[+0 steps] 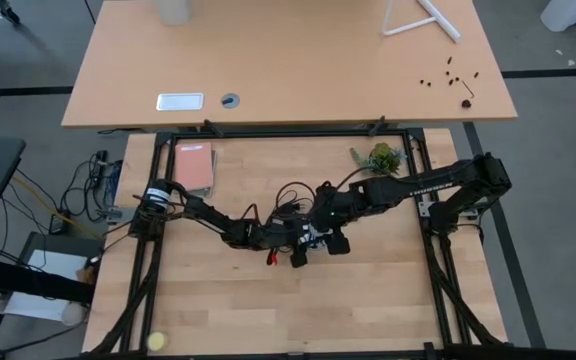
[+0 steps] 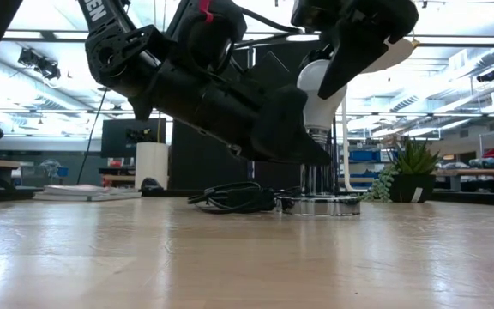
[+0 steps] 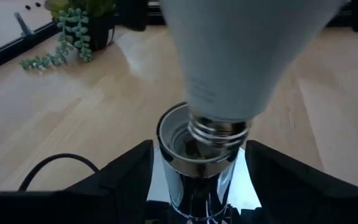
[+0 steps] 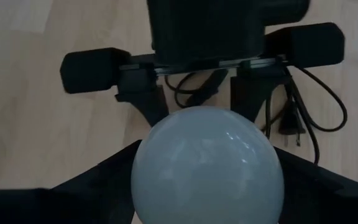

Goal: Screw lightbulb
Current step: Insert the lightbulb into the lamp

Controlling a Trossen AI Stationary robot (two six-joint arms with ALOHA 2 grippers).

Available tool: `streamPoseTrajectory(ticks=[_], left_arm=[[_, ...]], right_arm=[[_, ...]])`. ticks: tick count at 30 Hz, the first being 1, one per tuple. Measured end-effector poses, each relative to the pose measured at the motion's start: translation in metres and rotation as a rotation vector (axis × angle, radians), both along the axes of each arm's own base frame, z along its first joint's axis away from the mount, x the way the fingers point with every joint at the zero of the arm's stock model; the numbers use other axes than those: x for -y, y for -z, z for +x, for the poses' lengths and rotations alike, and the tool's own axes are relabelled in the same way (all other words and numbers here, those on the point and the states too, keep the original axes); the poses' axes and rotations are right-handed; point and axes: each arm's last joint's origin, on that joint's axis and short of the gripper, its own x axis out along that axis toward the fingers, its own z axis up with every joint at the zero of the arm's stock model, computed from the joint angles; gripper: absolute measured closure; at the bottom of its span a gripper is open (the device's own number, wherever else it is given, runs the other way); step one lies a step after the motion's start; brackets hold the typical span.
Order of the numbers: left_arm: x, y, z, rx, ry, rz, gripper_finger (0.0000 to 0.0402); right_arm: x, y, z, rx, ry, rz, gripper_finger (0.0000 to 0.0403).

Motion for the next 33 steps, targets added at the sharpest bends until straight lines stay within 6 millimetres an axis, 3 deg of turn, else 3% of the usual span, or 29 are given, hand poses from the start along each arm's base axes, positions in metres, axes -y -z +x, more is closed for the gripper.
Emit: streamPoseTrajectory(ticks=[7, 15, 20, 33], left_arm=[[0.000, 0.000, 0.000, 0.004, 0.000, 0.001, 0.0150], [0.000, 0.002, -0.001, -0.022, -0.008, -0.004, 0.0199], [0.000, 0.002, -0.001, -0.015, -0.015, -0.025, 0.0222], [0.000, 0.003, -0.001, -0.012, -0.031, -0.063, 0.0223]], right_arm=[[0.009, 0.009, 0.004, -0.034, 0.005, -0.001, 0.0105], [0.009, 0.030, 0.014, -0.093, -0.009, 0.010, 0.0106], [0.009, 0.032, 0.013, -0.120, -0.004, 0.008, 0.0110], [0.010, 0.030, 0.012, -0.123, 0.114, 0.062, 0.0105]])
